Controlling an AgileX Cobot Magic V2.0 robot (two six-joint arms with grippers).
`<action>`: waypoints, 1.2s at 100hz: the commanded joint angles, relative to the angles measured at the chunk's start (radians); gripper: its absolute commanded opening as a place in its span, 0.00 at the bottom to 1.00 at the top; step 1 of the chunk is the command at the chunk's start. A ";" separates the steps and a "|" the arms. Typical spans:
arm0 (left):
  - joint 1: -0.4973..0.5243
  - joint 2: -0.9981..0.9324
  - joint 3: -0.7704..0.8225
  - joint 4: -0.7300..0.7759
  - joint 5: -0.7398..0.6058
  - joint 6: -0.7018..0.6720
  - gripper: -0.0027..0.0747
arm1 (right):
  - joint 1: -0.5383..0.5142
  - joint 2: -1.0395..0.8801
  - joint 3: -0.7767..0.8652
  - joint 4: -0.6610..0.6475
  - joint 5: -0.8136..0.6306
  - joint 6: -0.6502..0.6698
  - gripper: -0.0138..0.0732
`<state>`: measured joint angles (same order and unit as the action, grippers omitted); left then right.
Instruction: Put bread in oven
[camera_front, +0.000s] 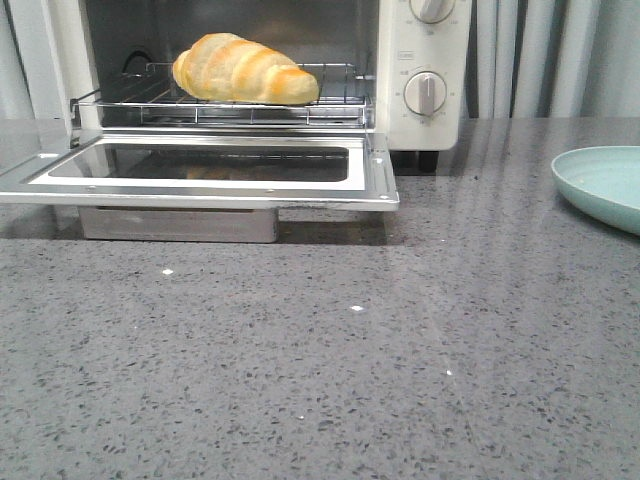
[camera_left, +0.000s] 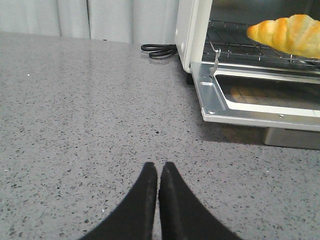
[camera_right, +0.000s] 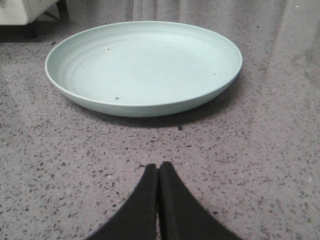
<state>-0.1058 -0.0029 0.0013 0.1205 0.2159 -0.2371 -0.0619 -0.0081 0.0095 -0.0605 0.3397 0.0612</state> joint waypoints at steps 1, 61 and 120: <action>0.003 -0.029 0.022 -0.003 -0.081 0.003 0.01 | 0.000 -0.021 0.025 -0.021 -0.020 -0.004 0.09; 0.003 -0.029 0.022 -0.020 0.060 0.004 0.01 | 0.000 -0.021 0.025 -0.021 -0.020 -0.004 0.09; 0.003 -0.029 0.022 -0.015 0.051 0.063 0.01 | 0.000 -0.021 0.025 -0.021 -0.020 -0.004 0.09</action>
<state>-0.1058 -0.0029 0.0013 0.1037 0.3369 -0.1778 -0.0619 -0.0081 0.0095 -0.0605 0.3401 0.0613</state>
